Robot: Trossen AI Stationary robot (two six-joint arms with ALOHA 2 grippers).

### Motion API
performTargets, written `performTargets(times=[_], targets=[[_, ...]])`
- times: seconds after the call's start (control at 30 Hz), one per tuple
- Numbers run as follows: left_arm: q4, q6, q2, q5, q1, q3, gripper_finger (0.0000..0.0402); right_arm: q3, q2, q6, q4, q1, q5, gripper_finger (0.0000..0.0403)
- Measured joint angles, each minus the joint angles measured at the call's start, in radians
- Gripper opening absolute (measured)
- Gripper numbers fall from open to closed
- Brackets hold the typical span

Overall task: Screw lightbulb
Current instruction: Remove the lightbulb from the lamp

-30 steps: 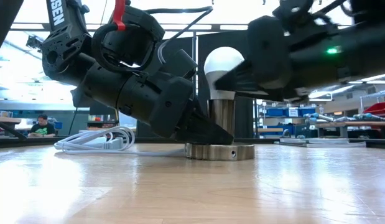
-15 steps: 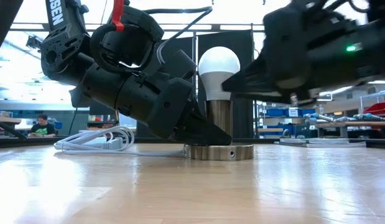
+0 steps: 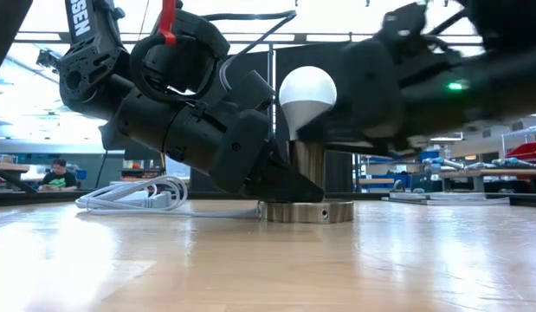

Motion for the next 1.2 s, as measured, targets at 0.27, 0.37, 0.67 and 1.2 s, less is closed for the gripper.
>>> performTargets(times=[0.27,0.37,0.67,1.2], targets=[[-0.001,-0.001,-0.001,0.007,-0.003,0.0,0.0196,-0.127,0.0,0.294,0.011,0.145,0.375,0.0231],[0.0,-0.001,-0.001,0.007,-0.003,0.0,0.0196,-0.105,0.001,0.261,0.016,0.11,0.179,0.0231],[0.0,0.0,-0.001,0.006,-0.003,0.0,0.0196,-0.029,0.001,0.031,0.045,0.016,-0.081,0.0236],[0.001,-0.002,-0.001,0.005,-0.002,0.0,0.0196,-0.025,0.001,-0.069,0.14,-0.054,-0.27,0.0336]])
